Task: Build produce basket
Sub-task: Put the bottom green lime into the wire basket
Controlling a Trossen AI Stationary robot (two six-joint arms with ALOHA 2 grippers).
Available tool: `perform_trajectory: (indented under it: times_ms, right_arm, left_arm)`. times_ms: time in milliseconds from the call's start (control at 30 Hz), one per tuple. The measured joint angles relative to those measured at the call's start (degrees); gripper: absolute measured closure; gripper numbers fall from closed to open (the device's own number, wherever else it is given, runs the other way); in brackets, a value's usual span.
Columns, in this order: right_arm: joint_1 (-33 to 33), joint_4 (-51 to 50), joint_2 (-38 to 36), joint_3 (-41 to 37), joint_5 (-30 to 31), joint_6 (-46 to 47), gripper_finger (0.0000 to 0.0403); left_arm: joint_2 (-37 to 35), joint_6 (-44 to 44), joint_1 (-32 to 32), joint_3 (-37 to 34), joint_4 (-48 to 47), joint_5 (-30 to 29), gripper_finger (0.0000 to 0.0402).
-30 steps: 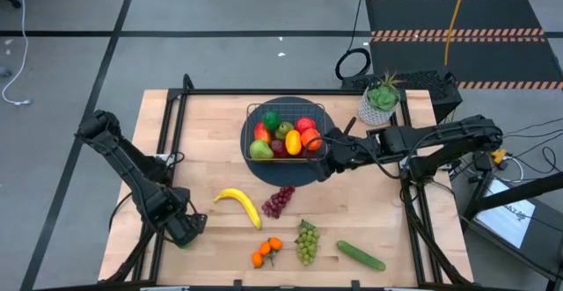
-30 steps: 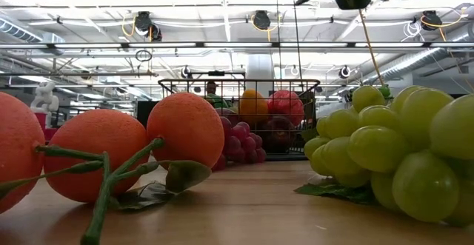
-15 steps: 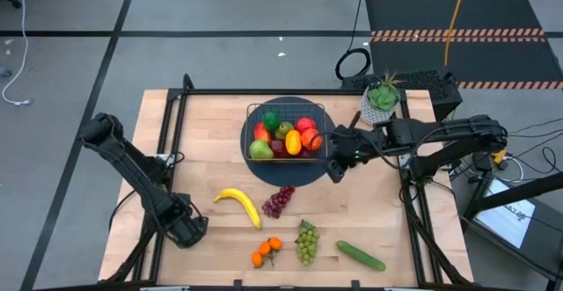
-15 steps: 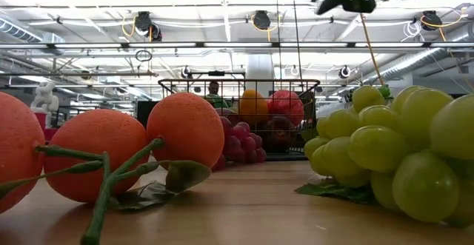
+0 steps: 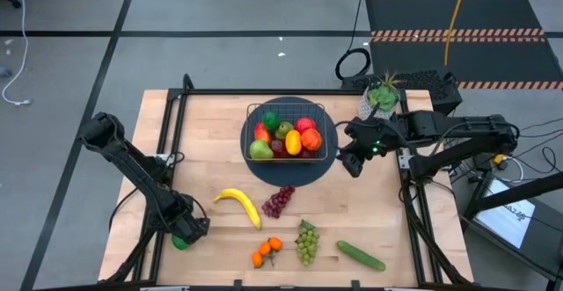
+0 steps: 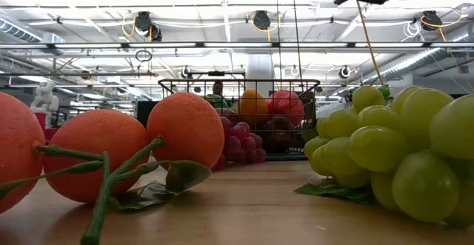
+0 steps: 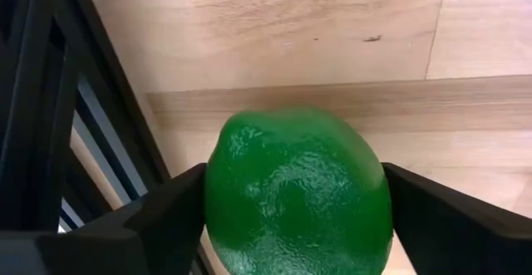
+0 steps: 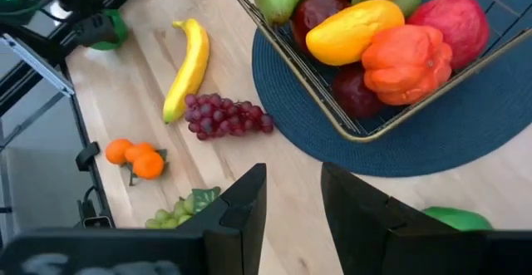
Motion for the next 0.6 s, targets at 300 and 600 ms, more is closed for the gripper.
perform_trajectory:
  times_ms: [300, 600]
  right_arm:
    - [0.22, -0.21, -1.85, 0.02, -0.11, -4.10, 0.0293]
    - [0.26, -0.56, -1.83, 0.02, -3.21, -7.90, 0.0293]
  left_arm:
    - [-0.26, 0.22, 0.92, 0.76, 2.80, -4.58, 0.0101]
    - [-5.73, 1.58, 5.08, 8.07, 2.40, -22.90, 0.0102]
